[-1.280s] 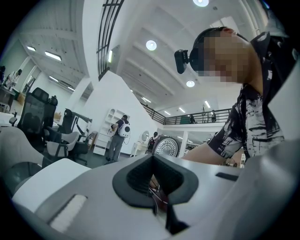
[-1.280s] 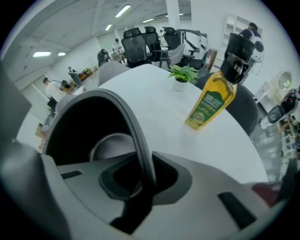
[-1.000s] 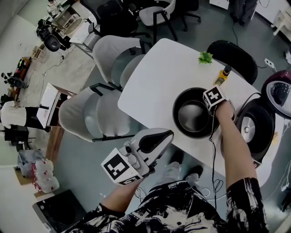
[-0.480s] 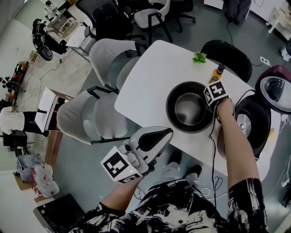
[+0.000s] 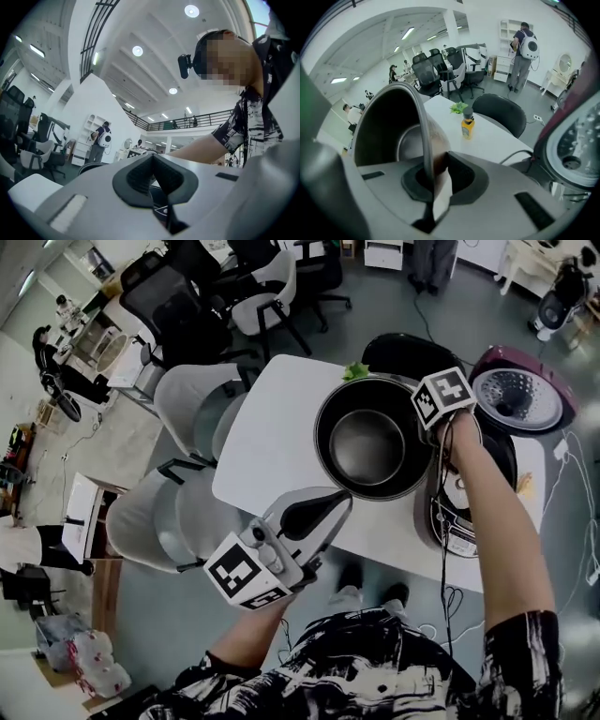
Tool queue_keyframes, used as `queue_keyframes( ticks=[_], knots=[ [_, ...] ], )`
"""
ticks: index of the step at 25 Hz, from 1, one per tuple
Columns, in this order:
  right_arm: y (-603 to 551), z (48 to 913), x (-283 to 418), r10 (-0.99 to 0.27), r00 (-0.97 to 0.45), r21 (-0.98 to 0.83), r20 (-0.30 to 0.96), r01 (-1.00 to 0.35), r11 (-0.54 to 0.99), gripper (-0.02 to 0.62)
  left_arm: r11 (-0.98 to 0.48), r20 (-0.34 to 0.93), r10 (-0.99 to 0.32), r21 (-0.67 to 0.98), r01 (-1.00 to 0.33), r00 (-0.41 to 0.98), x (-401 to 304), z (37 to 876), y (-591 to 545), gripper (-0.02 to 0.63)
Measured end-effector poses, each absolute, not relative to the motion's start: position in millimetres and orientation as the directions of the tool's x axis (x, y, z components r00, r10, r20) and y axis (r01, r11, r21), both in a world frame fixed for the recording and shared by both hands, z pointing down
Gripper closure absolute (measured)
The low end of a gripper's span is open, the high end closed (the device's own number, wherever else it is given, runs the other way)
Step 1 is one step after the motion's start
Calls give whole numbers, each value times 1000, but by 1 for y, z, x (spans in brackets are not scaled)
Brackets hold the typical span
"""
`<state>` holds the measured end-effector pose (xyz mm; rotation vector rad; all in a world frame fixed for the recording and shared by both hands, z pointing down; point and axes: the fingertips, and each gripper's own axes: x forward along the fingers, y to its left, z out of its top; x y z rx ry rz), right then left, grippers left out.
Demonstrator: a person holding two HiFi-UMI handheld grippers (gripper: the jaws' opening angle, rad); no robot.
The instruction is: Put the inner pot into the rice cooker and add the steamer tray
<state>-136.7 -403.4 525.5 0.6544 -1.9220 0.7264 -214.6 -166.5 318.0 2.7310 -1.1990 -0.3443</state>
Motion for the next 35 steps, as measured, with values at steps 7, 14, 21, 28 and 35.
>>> queue_keyframes(
  ticks=[7, 14, 21, 28, 35],
  knots=[
    [-403, 456, -23, -201, -403, -220, 893, -779, 587, 592, -781, -191, -623, 192, -594, 758, -156, 292, -176, 601],
    [-384, 462, 116, -250, -346, -227, 904, -885, 406, 591, -850, -188, -525, 164, -500, 830, -84, 275, -171, 601],
    [-375, 504, 183, -242, -305, -237, 921, -932, 274, 591, -878, -166, -476, 146, -456, 863, -45, 274, -171, 601],
    [-377, 535, 201, -230, -304, -259, 924, -943, 209, 591, -872, -146, -485, 153, -464, 862, -36, 279, -172, 601],
    [-379, 557, 203, -220, -261, -223, 940, -957, 183, 589, -859, -132, -506, 161, -485, 852, -36, 289, -181, 601]
  ],
)
